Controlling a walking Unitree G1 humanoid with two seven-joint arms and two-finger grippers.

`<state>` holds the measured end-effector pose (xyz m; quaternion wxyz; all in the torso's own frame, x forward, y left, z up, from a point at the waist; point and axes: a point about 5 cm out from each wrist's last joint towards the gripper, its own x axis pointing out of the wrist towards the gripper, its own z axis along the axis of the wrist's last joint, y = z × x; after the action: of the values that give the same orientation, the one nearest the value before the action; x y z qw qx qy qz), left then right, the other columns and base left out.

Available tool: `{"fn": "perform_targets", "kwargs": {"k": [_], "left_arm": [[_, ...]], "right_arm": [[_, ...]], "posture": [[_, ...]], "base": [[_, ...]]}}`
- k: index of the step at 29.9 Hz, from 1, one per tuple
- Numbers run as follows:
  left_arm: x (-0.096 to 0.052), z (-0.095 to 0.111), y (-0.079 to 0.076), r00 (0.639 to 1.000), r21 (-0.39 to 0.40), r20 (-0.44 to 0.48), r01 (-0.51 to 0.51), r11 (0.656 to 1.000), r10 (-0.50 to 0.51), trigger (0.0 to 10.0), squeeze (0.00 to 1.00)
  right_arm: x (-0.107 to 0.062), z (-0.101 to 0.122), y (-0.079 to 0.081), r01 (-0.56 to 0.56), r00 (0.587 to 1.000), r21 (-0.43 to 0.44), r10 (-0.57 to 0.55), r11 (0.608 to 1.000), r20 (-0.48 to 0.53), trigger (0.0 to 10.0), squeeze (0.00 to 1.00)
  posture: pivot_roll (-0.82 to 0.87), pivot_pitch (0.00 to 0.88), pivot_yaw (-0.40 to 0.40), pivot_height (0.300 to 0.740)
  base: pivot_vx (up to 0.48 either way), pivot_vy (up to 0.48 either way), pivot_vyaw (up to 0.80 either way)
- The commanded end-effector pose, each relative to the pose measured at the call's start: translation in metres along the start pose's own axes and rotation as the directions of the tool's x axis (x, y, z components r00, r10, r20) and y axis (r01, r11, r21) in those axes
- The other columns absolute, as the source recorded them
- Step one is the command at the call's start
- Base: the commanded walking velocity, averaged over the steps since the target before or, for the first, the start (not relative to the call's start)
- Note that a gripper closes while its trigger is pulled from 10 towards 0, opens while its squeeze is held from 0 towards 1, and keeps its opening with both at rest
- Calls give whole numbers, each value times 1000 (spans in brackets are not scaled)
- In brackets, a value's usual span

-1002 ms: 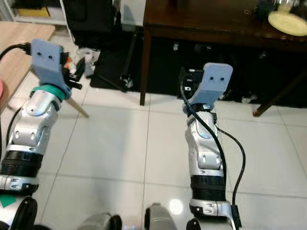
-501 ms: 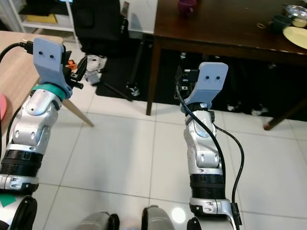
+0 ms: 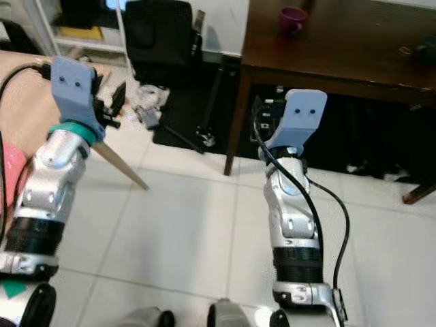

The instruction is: Setting the table

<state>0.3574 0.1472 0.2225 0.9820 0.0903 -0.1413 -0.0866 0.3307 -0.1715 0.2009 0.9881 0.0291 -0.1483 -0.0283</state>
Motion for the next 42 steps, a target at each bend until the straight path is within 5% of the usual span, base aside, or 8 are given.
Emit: {"fn": "perform_targets", "kwargs": {"k": [1, 14, 42], "left_arm": [[-2, -6, 1, 1000, 7, -26, -1, 1000, 1, 10000, 0], [0, -7, -4, 999, 4, -26, 21, 1000, -21, 10000, 0], [-1, -11, -1, 998, 28, -57, 5, 1000, -3, 10000, 0]], "right_arm": [[0, -2, -1, 6, 1000, 14, -6, 1000, -7, 10000, 0], [-1, -3, -4, 17, 1000, 20, -17, 1000, -9, 10000, 0], [1, -3, -8, 60, 998, -4, -60, 998, -8, 10000, 0]], "posture": [[10, 0, 59, 740], [2, 0, 66, 740], [6, 0, 69, 740]], "base": [[0, 0, 0], [0, 0, 0], [0, 0, 792]]}}
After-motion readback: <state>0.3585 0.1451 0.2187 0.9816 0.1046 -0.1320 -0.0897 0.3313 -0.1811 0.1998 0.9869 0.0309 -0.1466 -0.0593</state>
